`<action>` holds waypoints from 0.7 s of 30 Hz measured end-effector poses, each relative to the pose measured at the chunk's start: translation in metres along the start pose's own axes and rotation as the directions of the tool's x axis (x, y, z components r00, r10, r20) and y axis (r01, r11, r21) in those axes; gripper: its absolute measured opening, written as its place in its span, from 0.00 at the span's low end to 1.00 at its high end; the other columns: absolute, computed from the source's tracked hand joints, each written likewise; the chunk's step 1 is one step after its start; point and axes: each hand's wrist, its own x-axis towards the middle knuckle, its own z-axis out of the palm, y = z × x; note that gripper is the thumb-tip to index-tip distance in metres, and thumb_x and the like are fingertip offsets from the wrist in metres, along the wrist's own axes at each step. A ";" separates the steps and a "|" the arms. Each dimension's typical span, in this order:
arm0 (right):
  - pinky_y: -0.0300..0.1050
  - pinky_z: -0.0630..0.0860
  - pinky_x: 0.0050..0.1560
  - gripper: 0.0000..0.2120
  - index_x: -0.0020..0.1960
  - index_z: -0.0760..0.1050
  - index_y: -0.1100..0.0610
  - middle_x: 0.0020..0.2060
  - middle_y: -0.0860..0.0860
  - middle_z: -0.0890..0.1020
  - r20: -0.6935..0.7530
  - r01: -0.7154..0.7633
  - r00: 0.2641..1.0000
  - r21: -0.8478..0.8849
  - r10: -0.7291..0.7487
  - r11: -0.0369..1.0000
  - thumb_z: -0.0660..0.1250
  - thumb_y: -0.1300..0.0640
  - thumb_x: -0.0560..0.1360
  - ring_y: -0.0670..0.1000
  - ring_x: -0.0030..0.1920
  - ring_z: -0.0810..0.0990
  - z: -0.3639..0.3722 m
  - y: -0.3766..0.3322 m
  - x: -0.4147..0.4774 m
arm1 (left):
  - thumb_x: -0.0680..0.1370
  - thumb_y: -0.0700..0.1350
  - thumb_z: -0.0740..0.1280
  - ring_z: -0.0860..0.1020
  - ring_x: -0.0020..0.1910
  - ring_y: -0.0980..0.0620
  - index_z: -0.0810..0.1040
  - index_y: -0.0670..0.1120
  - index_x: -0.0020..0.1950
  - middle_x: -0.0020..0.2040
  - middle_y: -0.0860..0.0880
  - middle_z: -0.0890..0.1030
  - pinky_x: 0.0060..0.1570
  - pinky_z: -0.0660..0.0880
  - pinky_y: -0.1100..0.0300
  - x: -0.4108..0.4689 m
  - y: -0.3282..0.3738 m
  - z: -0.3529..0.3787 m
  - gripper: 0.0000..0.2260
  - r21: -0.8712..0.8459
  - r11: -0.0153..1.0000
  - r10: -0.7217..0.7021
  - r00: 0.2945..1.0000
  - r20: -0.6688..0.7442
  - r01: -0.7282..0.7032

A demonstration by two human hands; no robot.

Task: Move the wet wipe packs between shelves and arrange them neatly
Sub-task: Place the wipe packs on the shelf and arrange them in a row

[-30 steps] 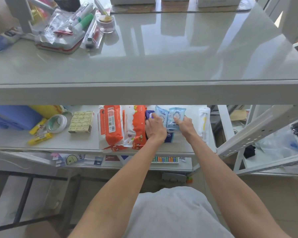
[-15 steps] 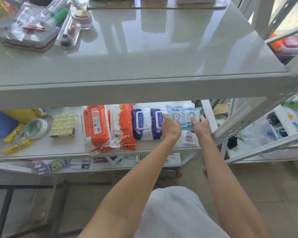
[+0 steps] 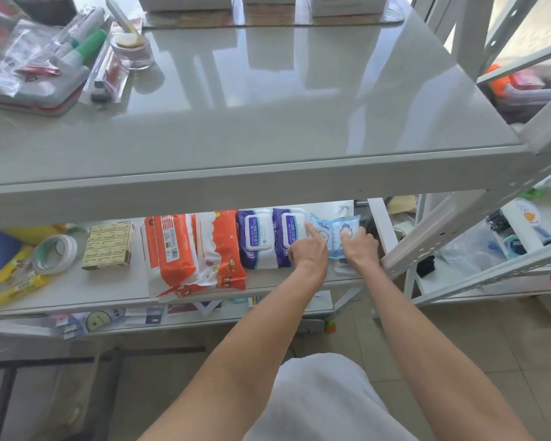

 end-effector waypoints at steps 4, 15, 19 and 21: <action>0.57 0.64 0.74 0.36 0.78 0.57 0.68 0.74 0.66 0.68 -0.019 0.029 0.999 -0.153 -0.032 0.988 0.61 0.44 0.82 0.65 0.74 0.66 -0.001 -0.005 -0.009 | 0.84 0.37 0.56 0.71 0.25 0.45 0.59 0.35 0.82 0.83 0.35 0.59 0.21 0.68 0.57 0.015 0.001 -0.003 0.25 0.002 0.999 0.053 0.998 0.038 -0.053; 0.57 0.61 0.75 0.41 0.80 0.53 0.69 0.75 0.67 0.66 -0.110 0.054 0.991 -0.140 -0.070 0.989 0.61 0.42 0.81 0.65 0.76 0.64 0.000 -0.004 -0.016 | 0.87 0.53 0.53 0.81 0.42 0.43 0.45 0.35 0.84 0.55 0.41 0.85 0.43 0.75 0.52 -0.035 -0.024 0.003 0.33 -0.193 0.981 -0.032 0.995 -0.097 0.013; 0.60 0.65 0.73 0.35 0.77 0.57 0.68 0.72 0.67 0.68 -0.167 0.108 0.978 -0.085 -0.121 0.991 0.62 0.45 0.82 0.66 0.73 0.67 -0.001 -0.004 -0.018 | 0.85 0.49 0.59 0.85 0.51 0.41 0.68 0.41 0.74 0.56 0.42 0.84 0.44 0.76 0.53 -0.076 -0.086 -0.013 0.20 -0.541 0.840 -0.168 0.971 -0.172 0.050; 0.61 0.67 0.71 0.32 0.76 0.59 0.67 0.71 0.66 0.70 -0.193 0.143 0.968 -0.091 -0.158 0.986 0.62 0.46 0.82 0.66 0.71 0.69 0.000 -0.004 -0.018 | 0.84 0.50 0.62 0.85 0.50 0.46 0.75 0.45 0.63 0.55 0.46 0.84 0.43 0.78 0.58 -0.095 -0.132 -0.007 0.12 -0.714 0.693 -0.345 0.915 -0.210 0.097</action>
